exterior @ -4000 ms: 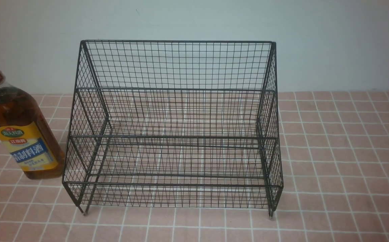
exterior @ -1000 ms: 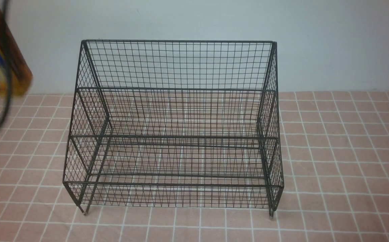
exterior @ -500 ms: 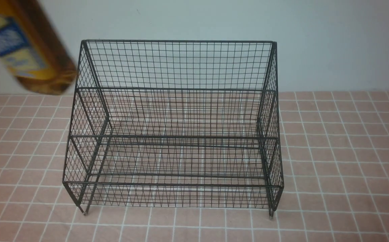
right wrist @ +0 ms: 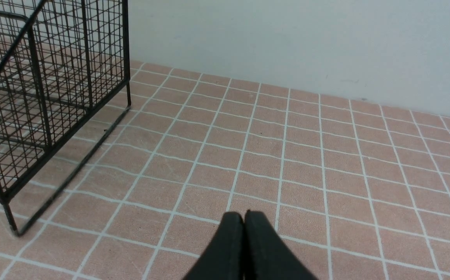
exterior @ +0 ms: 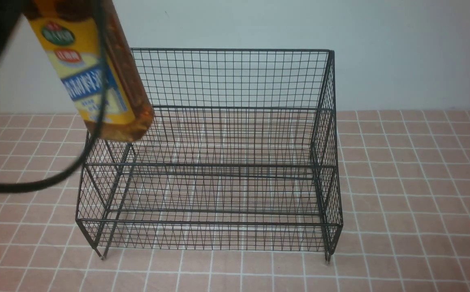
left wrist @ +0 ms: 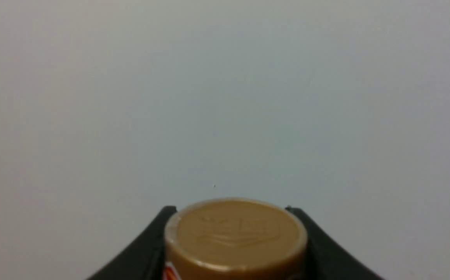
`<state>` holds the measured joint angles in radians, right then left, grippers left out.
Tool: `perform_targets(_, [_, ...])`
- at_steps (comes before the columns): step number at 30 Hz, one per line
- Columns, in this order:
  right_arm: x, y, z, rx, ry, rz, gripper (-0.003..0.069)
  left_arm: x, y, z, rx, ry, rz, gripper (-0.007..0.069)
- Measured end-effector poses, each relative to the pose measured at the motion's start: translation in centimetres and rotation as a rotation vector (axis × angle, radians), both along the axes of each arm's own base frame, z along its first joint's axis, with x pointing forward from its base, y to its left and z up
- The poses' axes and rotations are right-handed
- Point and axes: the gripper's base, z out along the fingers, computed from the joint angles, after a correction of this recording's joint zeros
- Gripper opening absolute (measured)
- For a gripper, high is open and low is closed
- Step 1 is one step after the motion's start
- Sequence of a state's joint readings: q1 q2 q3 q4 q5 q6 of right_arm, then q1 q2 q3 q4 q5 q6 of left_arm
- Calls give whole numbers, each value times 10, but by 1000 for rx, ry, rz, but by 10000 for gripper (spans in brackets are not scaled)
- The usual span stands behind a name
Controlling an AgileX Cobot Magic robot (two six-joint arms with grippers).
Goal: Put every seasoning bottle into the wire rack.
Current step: Use the left arm to put the condiment bottle back on the shelf
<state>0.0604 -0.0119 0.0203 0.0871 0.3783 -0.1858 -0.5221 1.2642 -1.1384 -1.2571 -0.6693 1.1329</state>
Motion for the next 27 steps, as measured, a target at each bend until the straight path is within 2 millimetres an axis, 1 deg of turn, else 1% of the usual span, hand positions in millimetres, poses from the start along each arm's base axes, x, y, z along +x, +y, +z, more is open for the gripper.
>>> perform_targets(3, [0, 0, 0, 0, 0, 0, -14, 14, -7, -17, 2, 59, 21, 301])
perform_targets(4, [0, 0, 0, 0, 0, 0, -14, 15, -8, -18, 1, 62, 22, 301])
perform_targets(7, [0, 0, 0, 0, 0, 0, -14, 25, -11, -34, -23, 121, 48, 301])
perform_targets(8, [0, 0, 0, 0, 0, 0, -14, 26, -12, -35, -24, 124, 48, 301])
perform_targets(10, [0, 0, 0, 0, 0, 0, -14, 31, -14, -43, -33, 156, 62, 301])
perform_targets(18, [0, 0, 0, 0, 0, 0, -14, 37, -15, -56, -71, 215, 87, 301])
perform_targets(23, [0, 0, 0, 0, 0, 0, -14, 37, -14, -68, -114, 321, 107, 301])
perform_targets(27, [0, 0, 0, 0, 0, 0, -14, 37, -14, -74, -90, 385, 119, 301])
